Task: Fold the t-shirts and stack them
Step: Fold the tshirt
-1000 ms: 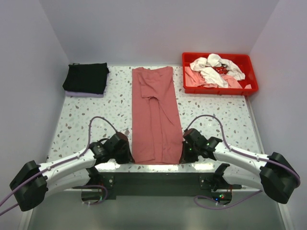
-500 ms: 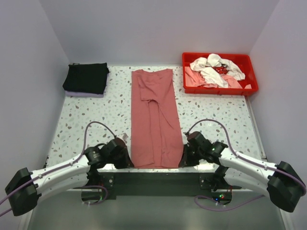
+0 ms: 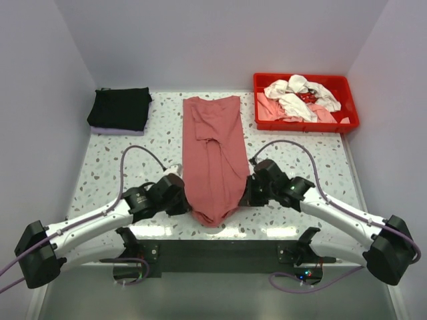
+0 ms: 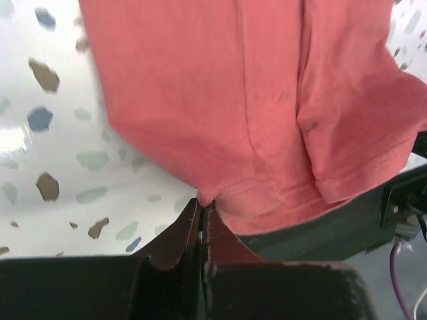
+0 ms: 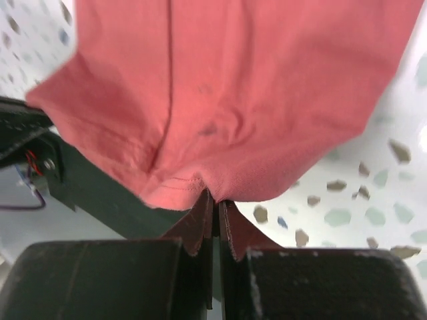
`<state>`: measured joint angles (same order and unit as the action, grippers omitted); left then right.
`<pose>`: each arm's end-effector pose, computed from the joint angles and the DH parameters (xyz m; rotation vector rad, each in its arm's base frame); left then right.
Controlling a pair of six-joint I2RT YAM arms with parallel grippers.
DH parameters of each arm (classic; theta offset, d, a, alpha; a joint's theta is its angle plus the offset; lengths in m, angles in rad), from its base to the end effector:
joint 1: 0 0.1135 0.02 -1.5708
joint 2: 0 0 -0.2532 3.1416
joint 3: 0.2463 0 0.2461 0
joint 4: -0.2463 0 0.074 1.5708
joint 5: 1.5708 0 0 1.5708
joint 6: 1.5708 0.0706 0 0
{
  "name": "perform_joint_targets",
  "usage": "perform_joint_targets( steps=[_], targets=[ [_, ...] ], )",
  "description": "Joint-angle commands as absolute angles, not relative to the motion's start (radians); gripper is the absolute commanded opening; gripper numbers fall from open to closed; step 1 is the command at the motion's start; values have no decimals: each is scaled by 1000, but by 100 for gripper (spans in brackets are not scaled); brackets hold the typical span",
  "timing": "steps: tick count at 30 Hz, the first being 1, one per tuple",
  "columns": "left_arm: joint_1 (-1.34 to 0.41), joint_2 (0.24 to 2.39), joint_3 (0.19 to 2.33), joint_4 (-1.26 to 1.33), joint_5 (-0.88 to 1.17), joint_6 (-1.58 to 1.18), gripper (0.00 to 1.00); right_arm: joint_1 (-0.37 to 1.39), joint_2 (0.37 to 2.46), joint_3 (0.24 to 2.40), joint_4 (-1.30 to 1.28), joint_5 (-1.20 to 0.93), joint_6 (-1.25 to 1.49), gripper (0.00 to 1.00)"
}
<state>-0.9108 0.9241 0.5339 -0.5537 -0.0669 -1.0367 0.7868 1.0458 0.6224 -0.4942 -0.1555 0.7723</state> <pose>0.1237 -0.1517 0.1633 -0.1960 2.6512 -0.6626 0.1495 0.1654 0.1751 -0.0899 2.6739 0.7850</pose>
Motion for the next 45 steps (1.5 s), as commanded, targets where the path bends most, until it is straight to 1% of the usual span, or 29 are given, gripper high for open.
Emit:
perform_joint_targets(
  steps=[1,4,5,6,10,14,19,23,30,43,45],
  targets=[
    [-882,991,652,-580,-208,-945,0,744,1089,747,-497,-60,683,0],
    [-787,1041,709,-474,-200,-875,0,700,1138,797,-445,-29,678,0],
    [-731,1054,710,-398,-155,-841,0,674,1150,810,-428,-38,677,0],
    [-710,1068,715,-365,-138,-819,0,661,1182,824,-401,-47,667,0],
    [-644,1211,843,-354,-152,-758,0,611,1267,928,-370,-29,635,0],
    [-565,1285,902,-273,-137,-712,0,554,1342,994,-319,-29,618,0],
    [-476,1382,977,-235,-104,-680,0,508,1455,1092,-310,-38,600,0],
    [-436,1463,1031,-204,-35,-652,0,474,1526,1146,-302,-54,583,0],
    [-390,1578,1089,-117,-5,-617,0,430,1667,1252,-275,-87,545,0],
    [-336,1778,1181,-110,107,-615,0,394,1839,1359,-272,-107,537,0],
    [-330,1801,1190,-110,110,-620,0,388,1858,1377,-278,-106,540,4]
  ],
)
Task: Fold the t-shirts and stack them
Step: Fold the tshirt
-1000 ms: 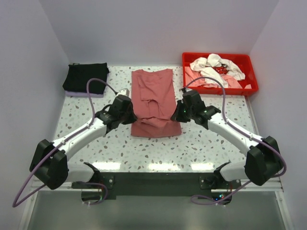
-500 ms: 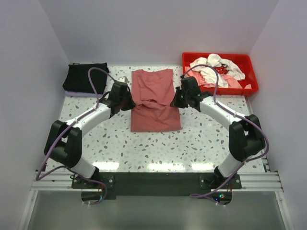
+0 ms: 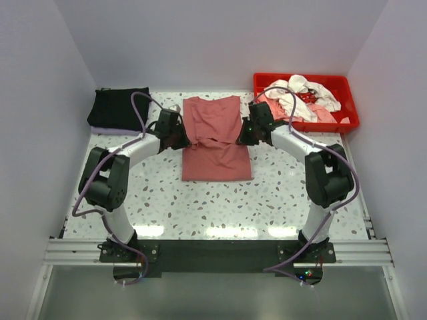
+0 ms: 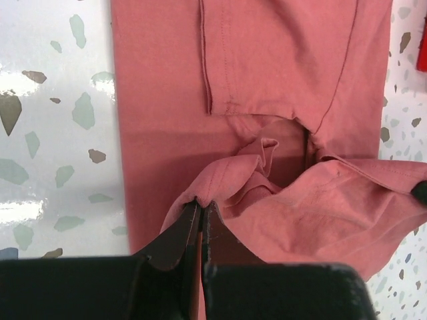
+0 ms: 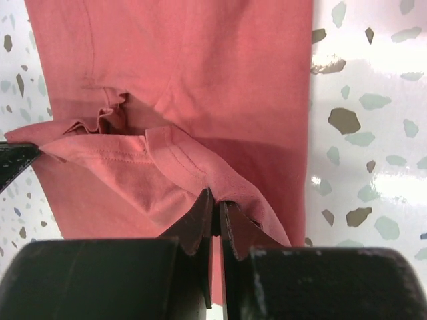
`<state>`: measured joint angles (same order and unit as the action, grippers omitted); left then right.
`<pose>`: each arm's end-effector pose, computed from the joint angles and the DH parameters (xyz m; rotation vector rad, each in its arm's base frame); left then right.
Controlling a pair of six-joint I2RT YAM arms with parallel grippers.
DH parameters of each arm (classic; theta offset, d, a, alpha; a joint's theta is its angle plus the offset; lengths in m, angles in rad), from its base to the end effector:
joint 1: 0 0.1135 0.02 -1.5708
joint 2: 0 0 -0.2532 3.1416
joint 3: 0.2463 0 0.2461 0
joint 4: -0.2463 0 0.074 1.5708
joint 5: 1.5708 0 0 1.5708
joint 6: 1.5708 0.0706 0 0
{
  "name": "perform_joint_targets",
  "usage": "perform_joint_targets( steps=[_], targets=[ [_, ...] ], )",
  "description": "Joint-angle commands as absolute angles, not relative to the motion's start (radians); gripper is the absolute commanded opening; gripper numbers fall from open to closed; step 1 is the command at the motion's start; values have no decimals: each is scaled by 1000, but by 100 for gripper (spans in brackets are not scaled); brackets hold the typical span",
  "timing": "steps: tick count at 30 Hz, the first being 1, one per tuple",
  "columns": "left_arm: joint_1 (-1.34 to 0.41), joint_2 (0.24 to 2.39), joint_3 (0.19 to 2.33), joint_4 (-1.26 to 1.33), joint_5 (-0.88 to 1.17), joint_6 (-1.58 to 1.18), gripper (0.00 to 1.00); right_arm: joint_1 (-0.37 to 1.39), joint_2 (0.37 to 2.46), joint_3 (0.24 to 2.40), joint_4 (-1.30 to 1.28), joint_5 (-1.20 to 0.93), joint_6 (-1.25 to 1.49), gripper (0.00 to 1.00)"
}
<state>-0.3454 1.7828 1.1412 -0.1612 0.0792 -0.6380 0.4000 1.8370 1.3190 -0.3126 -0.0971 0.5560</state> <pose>0.3751 -0.1409 0.1624 -0.3175 2.4234 -0.5516 0.3851 0.1702 0.1852 0.1462 2.4680 0.5478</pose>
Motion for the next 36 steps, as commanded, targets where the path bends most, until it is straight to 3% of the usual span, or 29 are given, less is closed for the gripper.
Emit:
perform_joint_targets(
  steps=[1,4,5,7,8,9,10,11,12,19,26,33,36],
  targets=[
    [-324,1807,1195,-110,112,-621,0,384,1873,1385,-282,-92,545,6],
    [-315,1830,1226,-121,104,-621,23,379,1896,1416,-293,-68,539,17],
    [-311,1838,1255,-130,104,-621,39,379,1910,1442,-308,-63,537,22],
    [-308,1836,1282,-158,97,-614,57,379,1922,1476,-328,-63,517,45],
    [-308,1832,1290,-163,95,-614,73,379,1928,1509,-360,-54,515,57],
    [-308,1812,1293,-161,94,-614,82,377,1925,1520,-370,-46,512,77],
    [-308,1799,1289,-161,86,-617,93,379,1924,1526,-373,-48,503,90],
    [-308,1786,1281,-158,83,-621,100,379,1916,1529,-382,-48,502,95],
    [-308,1754,1254,-152,81,-627,100,379,1892,1523,-376,-51,502,99],
    [-311,1605,1073,-141,129,-650,100,377,1734,1358,-364,-116,503,99],
    [-340,1425,827,-155,129,-666,100,379,1551,1062,-344,-167,526,99],
    [-371,1367,678,-133,135,-703,100,377,1425,881,-336,-180,557,99],
    [-373,1374,644,-101,143,-709,95,377,1416,845,-324,-190,577,98]
  ],
)
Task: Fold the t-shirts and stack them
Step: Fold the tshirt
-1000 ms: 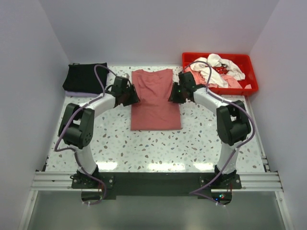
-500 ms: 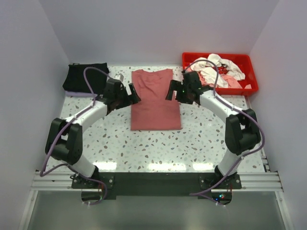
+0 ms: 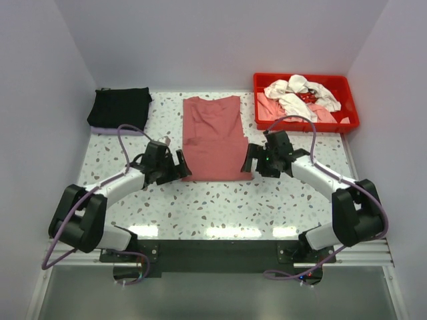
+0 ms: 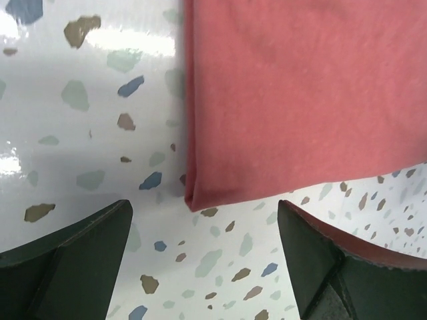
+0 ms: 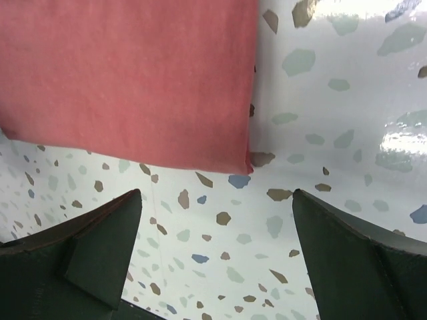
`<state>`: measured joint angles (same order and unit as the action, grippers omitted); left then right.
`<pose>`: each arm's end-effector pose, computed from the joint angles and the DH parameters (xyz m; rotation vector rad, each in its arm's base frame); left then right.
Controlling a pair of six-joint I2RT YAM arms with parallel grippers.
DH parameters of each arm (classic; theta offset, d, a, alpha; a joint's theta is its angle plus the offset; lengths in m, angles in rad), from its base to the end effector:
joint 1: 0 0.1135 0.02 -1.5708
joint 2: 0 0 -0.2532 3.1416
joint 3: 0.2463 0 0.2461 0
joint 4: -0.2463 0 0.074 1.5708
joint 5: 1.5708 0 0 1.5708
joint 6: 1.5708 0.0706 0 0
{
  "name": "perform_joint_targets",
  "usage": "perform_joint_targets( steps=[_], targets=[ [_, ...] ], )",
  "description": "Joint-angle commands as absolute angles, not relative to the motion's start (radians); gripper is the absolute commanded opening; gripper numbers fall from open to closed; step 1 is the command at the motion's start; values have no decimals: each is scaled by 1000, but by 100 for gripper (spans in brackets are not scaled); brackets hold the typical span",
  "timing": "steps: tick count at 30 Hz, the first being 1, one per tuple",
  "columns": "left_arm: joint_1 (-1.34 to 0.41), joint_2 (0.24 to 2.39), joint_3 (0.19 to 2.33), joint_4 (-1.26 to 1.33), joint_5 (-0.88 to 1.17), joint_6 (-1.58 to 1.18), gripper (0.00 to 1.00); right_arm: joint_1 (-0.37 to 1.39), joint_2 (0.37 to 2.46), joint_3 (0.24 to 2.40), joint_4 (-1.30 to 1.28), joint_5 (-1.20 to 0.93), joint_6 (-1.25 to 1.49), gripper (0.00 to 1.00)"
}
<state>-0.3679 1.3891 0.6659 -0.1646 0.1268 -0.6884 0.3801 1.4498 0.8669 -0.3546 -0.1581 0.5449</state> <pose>0.2616 -0.1104 0.1378 -0.3499 2.5255 -0.5963 0.2808 0.1241 0.1677 0.1460 2.5836 0.5616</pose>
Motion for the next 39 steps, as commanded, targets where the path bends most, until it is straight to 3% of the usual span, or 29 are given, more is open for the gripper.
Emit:
perform_joint_targets(
  steps=[1,15,18,19,24,32,39],
  targets=[
    [-373,1381,641,-100,144,-709,92,377,1419,836,-319,-195,581,97],
    [-379,1493,614,-29,150,-724,42,379,1468,799,-285,-212,617,94],
    [-380,1505,612,-29,152,-719,19,377,1471,792,-282,-209,624,89],
    [-379,1503,608,-29,152,-721,2,377,1473,788,-279,-212,627,87],
    [-380,1483,585,-29,144,-721,0,379,1489,778,-281,-195,650,77],
    [-380,1468,555,-15,153,-730,0,377,1546,778,-236,-181,661,50],
    [-380,1465,548,-15,156,-732,0,379,1608,802,-203,-184,638,37]
  ],
)
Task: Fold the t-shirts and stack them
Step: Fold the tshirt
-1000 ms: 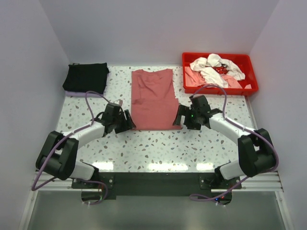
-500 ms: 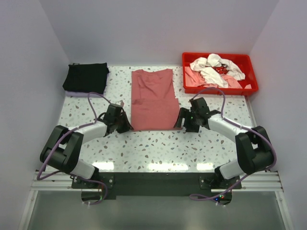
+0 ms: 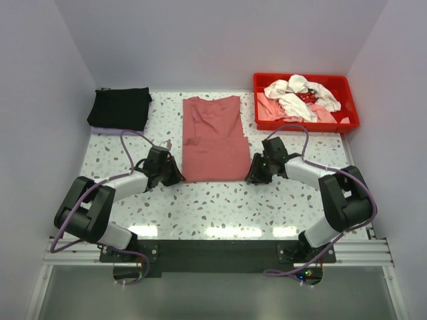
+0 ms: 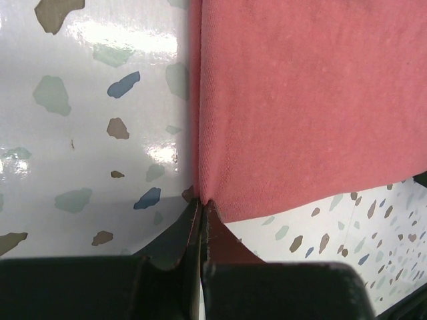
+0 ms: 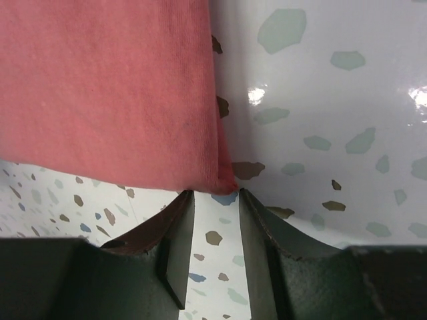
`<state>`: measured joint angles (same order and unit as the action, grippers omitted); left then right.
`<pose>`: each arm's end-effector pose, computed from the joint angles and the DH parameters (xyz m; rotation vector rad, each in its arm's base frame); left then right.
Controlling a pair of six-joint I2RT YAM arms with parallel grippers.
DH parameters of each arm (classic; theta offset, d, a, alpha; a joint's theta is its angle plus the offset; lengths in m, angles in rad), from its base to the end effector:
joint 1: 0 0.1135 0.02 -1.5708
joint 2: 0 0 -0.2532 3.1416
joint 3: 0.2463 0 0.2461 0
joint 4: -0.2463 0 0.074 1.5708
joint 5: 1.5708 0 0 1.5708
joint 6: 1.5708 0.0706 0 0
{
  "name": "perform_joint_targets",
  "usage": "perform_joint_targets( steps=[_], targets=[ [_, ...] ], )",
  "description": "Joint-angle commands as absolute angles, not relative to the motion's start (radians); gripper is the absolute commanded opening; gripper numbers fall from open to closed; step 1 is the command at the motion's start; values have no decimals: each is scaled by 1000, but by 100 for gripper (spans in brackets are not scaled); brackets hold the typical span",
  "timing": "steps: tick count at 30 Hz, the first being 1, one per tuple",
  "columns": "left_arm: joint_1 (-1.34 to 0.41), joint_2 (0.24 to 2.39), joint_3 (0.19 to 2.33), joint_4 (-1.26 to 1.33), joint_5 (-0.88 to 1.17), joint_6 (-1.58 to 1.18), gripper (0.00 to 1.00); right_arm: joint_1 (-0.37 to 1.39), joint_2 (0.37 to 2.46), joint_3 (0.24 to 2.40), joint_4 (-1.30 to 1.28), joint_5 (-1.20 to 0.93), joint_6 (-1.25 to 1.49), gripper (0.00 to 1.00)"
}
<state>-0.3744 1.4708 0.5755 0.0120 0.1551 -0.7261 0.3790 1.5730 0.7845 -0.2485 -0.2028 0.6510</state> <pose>0.2585 -0.1133 0.1056 -0.3774 2.5310 -0.6482 0.2774 0.1258 0.1165 0.2929 2.6965 0.6052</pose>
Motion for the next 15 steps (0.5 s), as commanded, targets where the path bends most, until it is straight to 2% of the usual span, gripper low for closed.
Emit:
perform_joint_targets(
  steps=[1,6,7,9,10,15],
  targets=[
    [-380,1462,545,-15,156,-732,0,377,1614,807,-199,-181,634,36],
    [-380,1460,545,20,160,-732,0,377,1660,819,-176,-196,618,28],
    [-380,1457,540,21,163,-732,0,377,1663,819,-166,-204,611,20],
    [-380,1459,537,32,164,-732,0,377,1658,813,-147,-224,594,12],
    [-380,1457,534,34,163,-733,0,377,1657,808,-134,-248,589,0],
    [-382,1450,517,25,175,-738,0,379,1623,782,-155,-262,566,0]
  ],
)
